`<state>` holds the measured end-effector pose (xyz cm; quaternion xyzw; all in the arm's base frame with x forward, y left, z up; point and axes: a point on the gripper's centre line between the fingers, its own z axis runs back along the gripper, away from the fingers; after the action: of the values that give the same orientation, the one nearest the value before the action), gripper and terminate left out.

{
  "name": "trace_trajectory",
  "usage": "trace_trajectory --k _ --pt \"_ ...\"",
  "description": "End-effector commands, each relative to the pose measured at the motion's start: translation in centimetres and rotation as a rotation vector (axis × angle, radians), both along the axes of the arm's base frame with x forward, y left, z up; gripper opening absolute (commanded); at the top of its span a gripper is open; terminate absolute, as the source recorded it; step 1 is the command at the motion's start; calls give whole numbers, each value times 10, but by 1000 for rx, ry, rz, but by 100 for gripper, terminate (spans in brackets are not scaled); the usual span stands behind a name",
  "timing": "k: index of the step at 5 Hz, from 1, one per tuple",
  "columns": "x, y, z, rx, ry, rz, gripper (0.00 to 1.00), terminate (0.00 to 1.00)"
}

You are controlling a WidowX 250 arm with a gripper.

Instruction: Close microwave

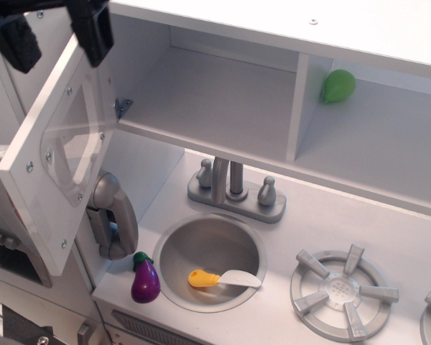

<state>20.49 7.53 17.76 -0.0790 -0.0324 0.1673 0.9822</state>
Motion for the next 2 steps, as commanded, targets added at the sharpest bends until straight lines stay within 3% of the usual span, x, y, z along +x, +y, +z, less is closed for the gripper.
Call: trace_trajectory --k 1,2 --pt "-4 25 -12 135 10 -45 100 0" --pt "-5 29 -21 221 37 -43 100 0"
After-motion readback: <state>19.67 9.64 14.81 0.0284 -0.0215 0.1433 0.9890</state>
